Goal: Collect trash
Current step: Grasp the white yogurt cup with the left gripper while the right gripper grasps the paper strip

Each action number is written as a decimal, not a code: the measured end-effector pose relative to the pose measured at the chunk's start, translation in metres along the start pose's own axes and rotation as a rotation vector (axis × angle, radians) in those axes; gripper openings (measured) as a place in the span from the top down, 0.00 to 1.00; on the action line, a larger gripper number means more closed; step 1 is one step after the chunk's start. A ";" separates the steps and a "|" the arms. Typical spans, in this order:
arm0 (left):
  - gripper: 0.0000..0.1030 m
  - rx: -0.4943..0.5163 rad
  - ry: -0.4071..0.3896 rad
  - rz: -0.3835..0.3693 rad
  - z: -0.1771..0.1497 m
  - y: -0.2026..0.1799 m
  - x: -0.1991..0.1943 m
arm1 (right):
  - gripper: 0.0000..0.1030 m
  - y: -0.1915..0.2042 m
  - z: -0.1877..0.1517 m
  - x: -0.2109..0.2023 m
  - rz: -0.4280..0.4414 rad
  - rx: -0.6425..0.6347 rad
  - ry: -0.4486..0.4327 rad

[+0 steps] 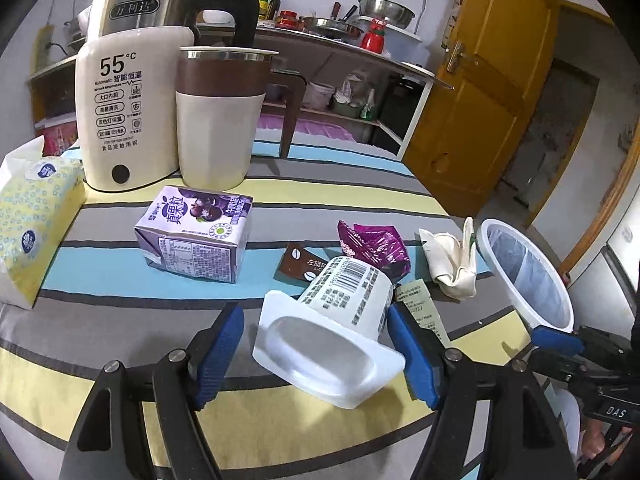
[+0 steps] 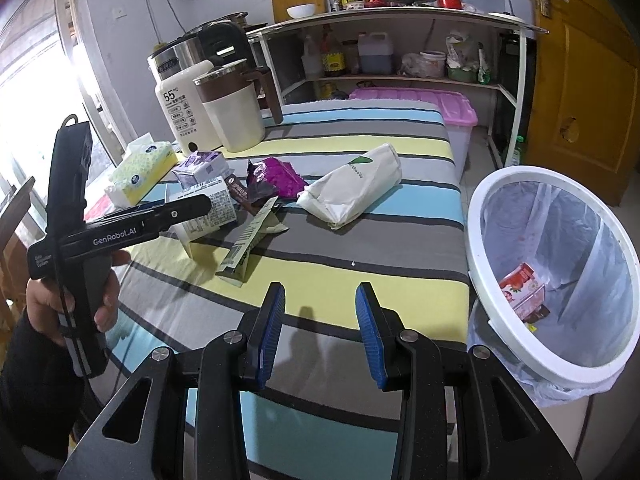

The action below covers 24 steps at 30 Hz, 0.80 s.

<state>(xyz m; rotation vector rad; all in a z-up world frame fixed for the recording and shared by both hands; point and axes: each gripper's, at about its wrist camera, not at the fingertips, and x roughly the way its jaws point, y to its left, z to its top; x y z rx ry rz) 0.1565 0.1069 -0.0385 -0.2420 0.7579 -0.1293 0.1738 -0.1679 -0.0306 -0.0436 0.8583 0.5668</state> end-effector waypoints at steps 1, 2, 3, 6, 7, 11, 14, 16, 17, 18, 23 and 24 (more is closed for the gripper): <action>0.30 -0.006 -0.001 -0.012 -0.002 0.001 -0.002 | 0.63 0.000 0.000 0.001 0.000 0.000 0.001; 0.36 -0.012 -0.001 -0.021 -0.003 0.001 -0.003 | 0.63 0.001 0.001 0.001 0.000 0.000 0.002; 0.36 -0.017 -0.002 -0.022 -0.004 0.001 -0.004 | 0.63 0.002 0.001 0.003 0.001 0.000 0.003; 0.37 -0.025 -0.021 -0.011 -0.007 0.000 -0.010 | 0.63 0.003 0.002 0.005 0.007 0.003 0.009; 0.37 -0.028 -0.034 -0.007 -0.009 -0.001 -0.014 | 0.63 0.003 0.003 0.006 0.008 0.003 0.010; 0.37 -0.040 -0.067 0.016 -0.017 -0.003 -0.027 | 0.63 0.009 0.007 0.011 0.021 0.007 0.017; 0.37 -0.049 -0.083 0.033 -0.022 -0.003 -0.035 | 0.63 0.017 0.011 0.016 0.040 0.007 0.022; 0.37 -0.065 -0.093 0.036 -0.024 -0.001 -0.041 | 0.63 0.024 0.015 0.023 0.056 0.008 0.028; 0.37 -0.074 -0.097 0.037 -0.025 0.001 -0.044 | 0.63 0.027 0.017 0.027 0.062 0.008 0.033; 0.37 -0.080 -0.100 0.038 -0.026 0.003 -0.046 | 0.63 0.031 0.019 0.031 0.068 0.009 0.038; 0.37 -0.106 -0.111 0.046 -0.029 0.012 -0.054 | 0.63 0.046 0.025 0.051 0.085 0.011 0.063; 0.37 -0.109 -0.112 0.047 -0.029 0.013 -0.054 | 0.63 0.048 0.027 0.056 0.089 0.015 0.070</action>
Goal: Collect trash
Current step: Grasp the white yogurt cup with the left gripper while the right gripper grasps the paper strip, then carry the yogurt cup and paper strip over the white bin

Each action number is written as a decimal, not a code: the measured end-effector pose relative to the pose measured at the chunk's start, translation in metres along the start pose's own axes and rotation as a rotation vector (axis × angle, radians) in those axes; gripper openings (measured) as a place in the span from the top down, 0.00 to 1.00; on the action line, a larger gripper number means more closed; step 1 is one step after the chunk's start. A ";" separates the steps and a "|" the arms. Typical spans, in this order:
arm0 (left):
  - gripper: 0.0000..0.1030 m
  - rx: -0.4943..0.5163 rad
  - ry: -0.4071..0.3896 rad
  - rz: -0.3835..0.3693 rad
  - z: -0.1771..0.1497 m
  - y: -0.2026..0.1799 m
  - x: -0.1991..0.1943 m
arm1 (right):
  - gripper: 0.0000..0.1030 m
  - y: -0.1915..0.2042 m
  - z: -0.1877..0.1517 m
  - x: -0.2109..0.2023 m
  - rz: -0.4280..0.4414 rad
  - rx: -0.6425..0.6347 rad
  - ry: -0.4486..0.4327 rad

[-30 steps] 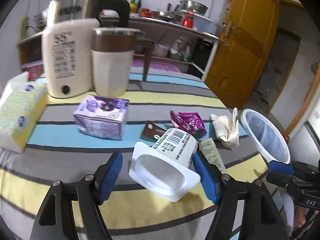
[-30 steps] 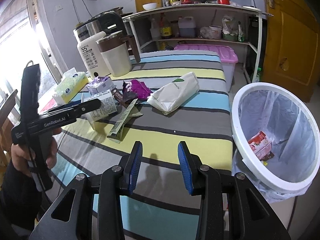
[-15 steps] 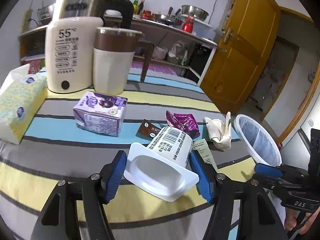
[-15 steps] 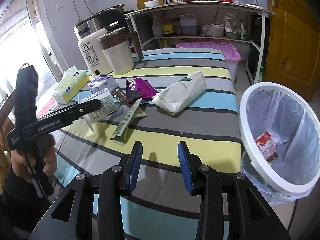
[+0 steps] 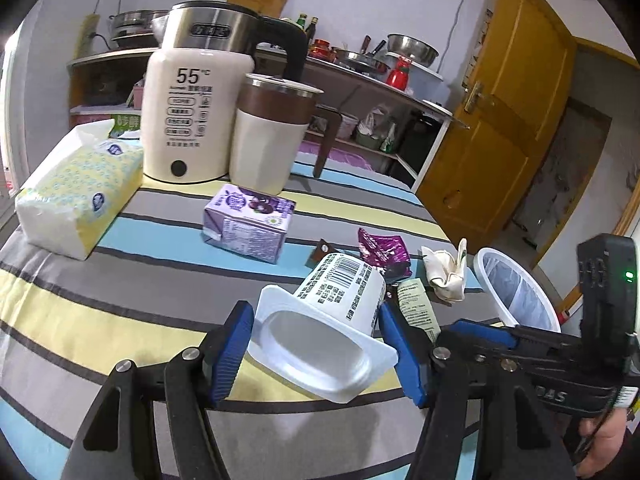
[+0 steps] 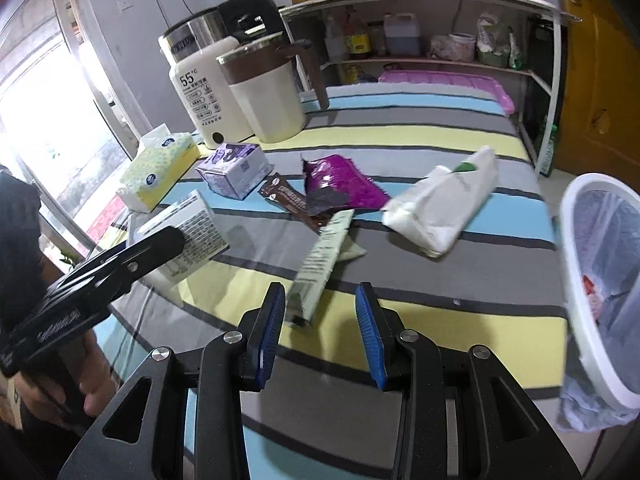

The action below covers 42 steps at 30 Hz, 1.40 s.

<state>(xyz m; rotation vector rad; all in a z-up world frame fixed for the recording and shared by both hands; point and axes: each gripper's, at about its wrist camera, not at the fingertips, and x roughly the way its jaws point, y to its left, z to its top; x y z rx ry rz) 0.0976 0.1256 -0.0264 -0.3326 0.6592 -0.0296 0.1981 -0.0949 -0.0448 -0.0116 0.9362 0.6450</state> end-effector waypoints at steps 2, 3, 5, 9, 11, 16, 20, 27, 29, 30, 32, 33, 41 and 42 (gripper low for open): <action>0.37 -0.007 -0.001 0.001 0.000 0.003 -0.001 | 0.63 0.002 0.002 0.008 0.005 0.007 0.012; 0.37 -0.010 -0.001 0.002 0.000 0.005 -0.002 | 0.63 0.004 0.003 0.013 0.004 0.009 0.022; 0.37 -0.011 0.000 0.003 0.000 0.005 -0.001 | 0.72 0.005 0.004 0.020 -0.004 0.010 0.034; 0.37 -0.008 -0.001 0.005 0.000 0.005 -0.001 | 0.83 0.010 0.003 0.023 -0.020 -0.008 0.033; 0.37 -0.003 -0.002 0.007 -0.001 0.003 -0.002 | 0.85 0.010 0.001 0.020 -0.021 -0.015 0.031; 0.37 0.008 0.001 0.001 -0.003 -0.005 -0.004 | 0.87 0.006 -0.007 0.005 -0.015 -0.021 0.016; 0.37 0.026 0.011 -0.011 -0.007 -0.018 -0.005 | 0.87 0.001 -0.016 -0.009 -0.025 -0.023 0.004; 0.37 0.074 0.033 -0.053 -0.014 -0.052 -0.005 | 0.87 -0.019 -0.031 -0.038 -0.048 0.016 -0.027; 0.37 0.089 0.039 -0.065 -0.015 -0.063 -0.004 | 0.87 -0.026 -0.033 -0.047 -0.055 0.030 -0.040; 0.37 0.099 0.042 -0.073 -0.016 -0.070 -0.002 | 0.87 -0.030 -0.035 -0.052 -0.060 0.036 -0.047; 0.37 0.114 0.048 -0.087 -0.016 -0.080 0.000 | 0.87 -0.037 -0.036 -0.061 -0.071 0.048 -0.060; 0.37 0.126 0.051 -0.096 -0.016 -0.088 0.002 | 0.87 -0.042 -0.037 -0.065 -0.078 0.055 -0.068; 0.37 0.205 0.061 -0.157 -0.012 -0.139 0.017 | 0.87 -0.083 -0.040 -0.097 -0.151 0.122 -0.131; 0.37 0.210 0.062 -0.162 -0.011 -0.143 0.019 | 0.87 -0.088 -0.039 -0.100 -0.159 0.131 -0.137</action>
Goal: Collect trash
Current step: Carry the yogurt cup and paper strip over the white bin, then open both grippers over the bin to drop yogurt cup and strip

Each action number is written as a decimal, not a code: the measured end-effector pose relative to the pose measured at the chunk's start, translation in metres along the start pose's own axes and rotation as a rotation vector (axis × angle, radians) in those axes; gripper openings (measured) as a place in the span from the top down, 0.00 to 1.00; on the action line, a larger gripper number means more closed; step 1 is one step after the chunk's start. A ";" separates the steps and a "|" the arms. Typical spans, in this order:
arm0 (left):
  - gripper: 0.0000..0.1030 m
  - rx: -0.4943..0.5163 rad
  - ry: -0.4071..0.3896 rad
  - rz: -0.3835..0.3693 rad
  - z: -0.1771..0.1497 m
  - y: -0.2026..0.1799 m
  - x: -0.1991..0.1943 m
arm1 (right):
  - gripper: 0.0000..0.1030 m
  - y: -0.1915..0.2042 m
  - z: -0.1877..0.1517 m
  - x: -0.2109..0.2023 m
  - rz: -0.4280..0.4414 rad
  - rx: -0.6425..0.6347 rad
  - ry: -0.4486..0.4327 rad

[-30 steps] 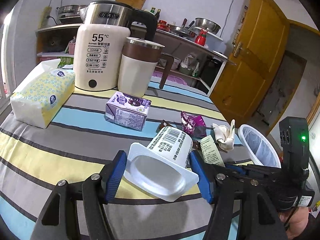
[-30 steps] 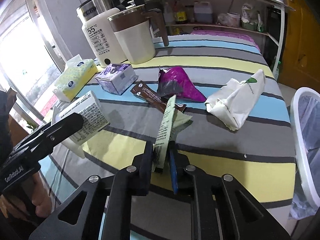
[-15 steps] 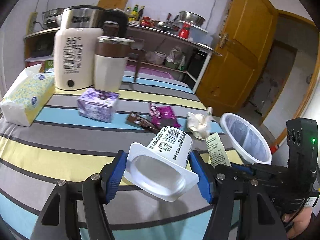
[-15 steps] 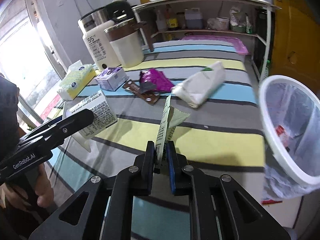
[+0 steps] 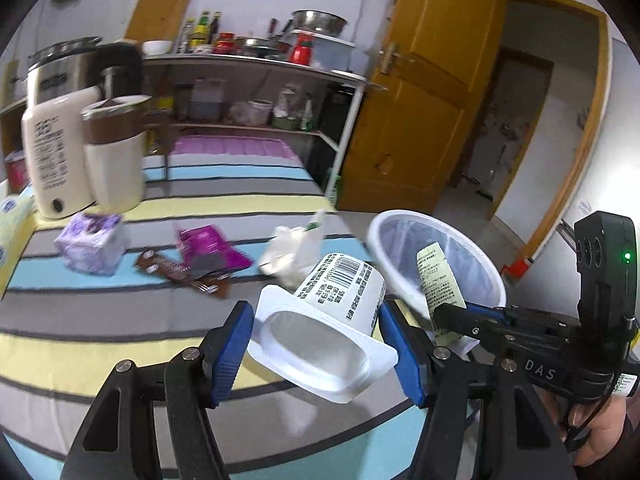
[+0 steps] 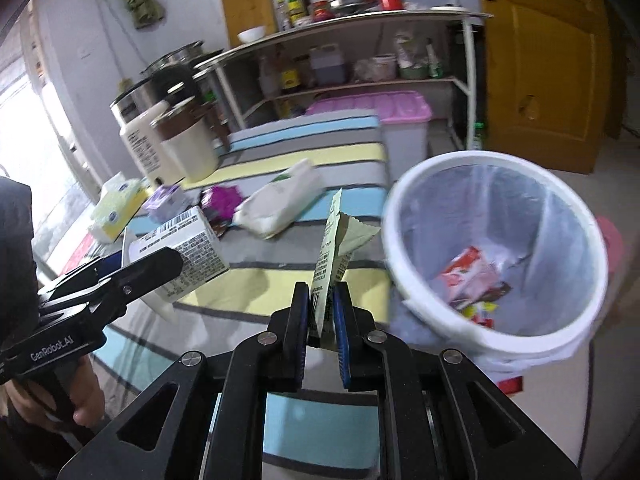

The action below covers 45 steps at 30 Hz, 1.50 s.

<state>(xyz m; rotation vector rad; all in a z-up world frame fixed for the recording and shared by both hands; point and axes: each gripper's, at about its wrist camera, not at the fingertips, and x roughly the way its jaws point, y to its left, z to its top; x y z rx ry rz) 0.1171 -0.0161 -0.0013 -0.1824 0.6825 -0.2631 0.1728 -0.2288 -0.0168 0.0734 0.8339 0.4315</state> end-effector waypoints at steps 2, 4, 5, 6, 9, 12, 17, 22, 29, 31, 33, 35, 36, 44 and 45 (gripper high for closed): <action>0.37 0.018 0.001 -0.016 0.005 -0.013 0.008 | 0.87 -0.011 0.002 -0.004 -0.014 0.014 -0.010; 0.37 0.032 0.006 -0.028 0.010 -0.023 0.016 | 0.87 -0.020 0.004 -0.006 -0.029 0.028 -0.020; 0.37 0.038 0.008 -0.034 0.012 -0.028 0.019 | 0.87 -0.025 0.004 -0.008 -0.035 0.034 -0.023; 0.37 0.047 0.011 -0.042 0.015 -0.034 0.023 | 0.87 -0.032 0.005 -0.009 -0.045 0.042 -0.028; 0.37 0.075 0.014 -0.062 0.022 -0.050 0.036 | 0.87 -0.050 0.007 -0.011 -0.071 0.060 -0.033; 0.37 0.093 0.029 -0.084 0.028 -0.066 0.052 | 0.87 -0.068 0.006 -0.013 -0.095 0.072 -0.033; 0.37 0.118 0.048 -0.110 0.039 -0.084 0.077 | 0.87 -0.090 0.009 -0.011 -0.127 0.087 -0.025; 0.37 0.137 0.078 -0.138 0.047 -0.101 0.105 | 0.87 -0.108 0.013 -0.006 -0.157 0.096 -0.015; 0.36 0.152 0.112 -0.158 0.051 -0.113 0.132 | 0.86 -0.125 0.017 0.004 -0.183 0.117 0.011; 0.36 0.157 0.122 -0.171 0.052 -0.115 0.137 | 0.86 -0.127 0.017 0.005 -0.185 0.123 0.016; 0.36 0.162 0.131 -0.173 0.053 -0.118 0.142 | 0.86 -0.130 0.017 0.006 -0.191 0.129 0.014; 0.36 0.166 0.142 -0.176 0.053 -0.119 0.146 | 0.83 -0.132 0.017 0.006 -0.193 0.130 0.012; 0.36 0.166 0.145 -0.177 0.053 -0.119 0.147 | 0.81 -0.133 0.017 0.006 -0.196 0.130 0.011; 0.36 0.149 0.140 -0.156 0.054 -0.113 0.149 | 0.72 -0.137 0.014 0.000 -0.208 0.143 -0.002; 0.36 0.147 0.136 -0.156 0.055 -0.113 0.149 | 0.72 -0.137 0.013 0.000 -0.208 0.144 -0.004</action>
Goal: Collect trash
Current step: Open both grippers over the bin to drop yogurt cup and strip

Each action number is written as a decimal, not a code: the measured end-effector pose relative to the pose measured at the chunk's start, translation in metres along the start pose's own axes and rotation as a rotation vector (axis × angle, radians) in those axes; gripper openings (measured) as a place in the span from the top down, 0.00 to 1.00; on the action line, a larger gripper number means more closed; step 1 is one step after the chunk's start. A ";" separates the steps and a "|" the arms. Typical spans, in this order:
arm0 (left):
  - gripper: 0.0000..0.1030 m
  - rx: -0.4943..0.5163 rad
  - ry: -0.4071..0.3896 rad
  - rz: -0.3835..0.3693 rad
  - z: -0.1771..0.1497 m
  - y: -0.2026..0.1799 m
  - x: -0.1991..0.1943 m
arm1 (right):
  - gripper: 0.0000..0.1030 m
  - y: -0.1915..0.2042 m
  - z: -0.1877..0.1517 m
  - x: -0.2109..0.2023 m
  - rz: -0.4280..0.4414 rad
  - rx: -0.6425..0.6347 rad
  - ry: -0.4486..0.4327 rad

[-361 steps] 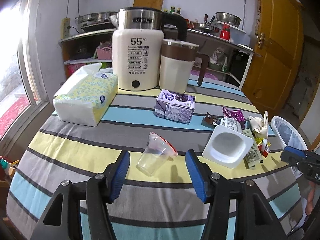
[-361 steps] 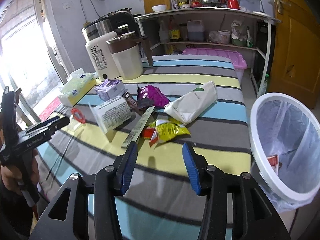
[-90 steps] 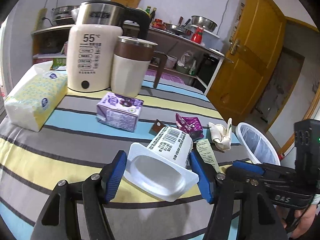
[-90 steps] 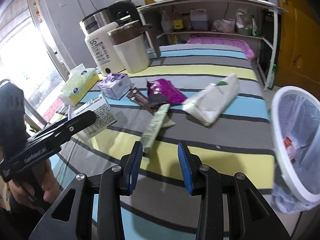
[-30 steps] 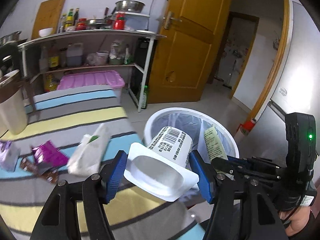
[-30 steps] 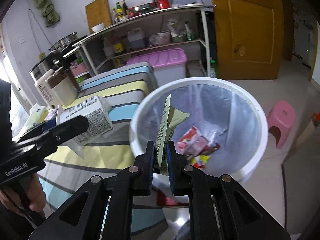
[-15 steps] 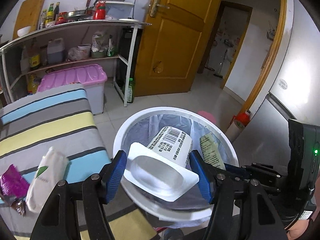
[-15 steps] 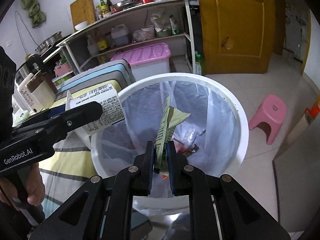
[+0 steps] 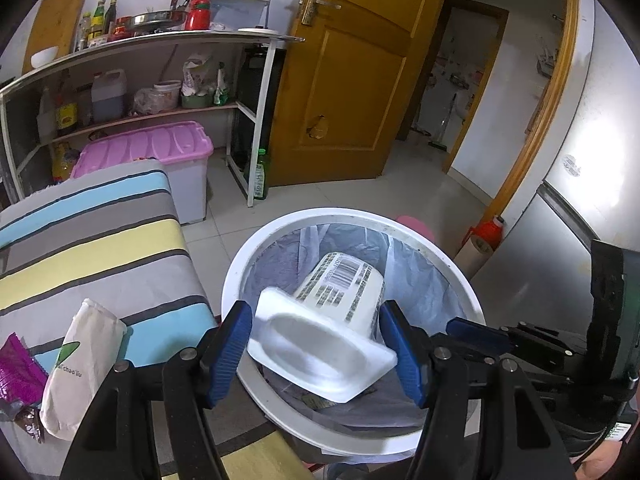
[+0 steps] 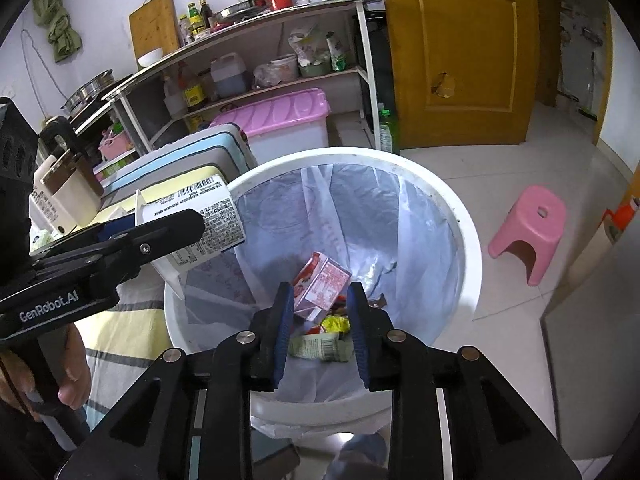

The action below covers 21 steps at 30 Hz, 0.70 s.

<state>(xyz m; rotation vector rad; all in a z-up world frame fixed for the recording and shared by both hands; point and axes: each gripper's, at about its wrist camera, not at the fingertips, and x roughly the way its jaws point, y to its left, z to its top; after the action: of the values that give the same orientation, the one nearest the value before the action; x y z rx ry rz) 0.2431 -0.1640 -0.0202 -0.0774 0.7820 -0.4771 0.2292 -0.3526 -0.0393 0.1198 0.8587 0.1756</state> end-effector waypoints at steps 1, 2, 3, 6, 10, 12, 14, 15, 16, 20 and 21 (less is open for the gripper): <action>0.35 0.000 -0.002 0.000 0.000 0.000 -0.001 | 0.72 0.000 -0.001 -0.001 0.000 0.001 -0.001; 0.33 0.000 -0.003 -0.001 0.000 -0.001 -0.001 | 0.72 0.000 -0.001 -0.002 0.001 0.001 -0.001; 0.31 0.001 -0.006 -0.001 -0.001 -0.002 -0.002 | 0.72 0.001 -0.002 -0.003 0.001 0.001 -0.003; 0.30 -0.001 -0.009 -0.003 -0.001 -0.002 -0.004 | 0.72 0.001 -0.002 -0.005 0.002 0.001 -0.007; 0.30 -0.010 -0.022 -0.001 -0.001 0.000 -0.012 | 0.71 0.005 -0.002 -0.010 0.003 -0.006 -0.015; 0.30 -0.014 -0.029 0.001 -0.002 0.000 -0.018 | 0.71 0.008 -0.002 -0.015 0.006 -0.011 -0.022; 0.30 -0.016 -0.033 -0.002 -0.004 0.002 -0.024 | 0.71 0.011 -0.005 -0.020 0.008 -0.015 -0.028; 0.30 -0.018 -0.037 -0.003 -0.006 0.002 -0.028 | 0.71 0.012 -0.005 -0.021 0.010 -0.018 -0.030; 0.30 -0.021 -0.040 -0.006 -0.007 0.003 -0.032 | 0.71 0.014 -0.005 -0.023 0.012 -0.021 -0.033; 0.30 -0.032 -0.059 -0.004 -0.015 0.006 -0.048 | 0.71 0.025 -0.008 -0.032 0.021 -0.038 -0.041; 0.30 -0.033 -0.067 0.002 -0.017 0.008 -0.055 | 0.71 0.029 -0.009 -0.035 0.023 -0.045 -0.044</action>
<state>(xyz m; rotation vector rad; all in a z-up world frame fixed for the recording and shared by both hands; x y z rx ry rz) 0.2008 -0.1313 0.0020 -0.1231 0.7244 -0.4574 0.1967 -0.3314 -0.0145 0.0916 0.8090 0.2130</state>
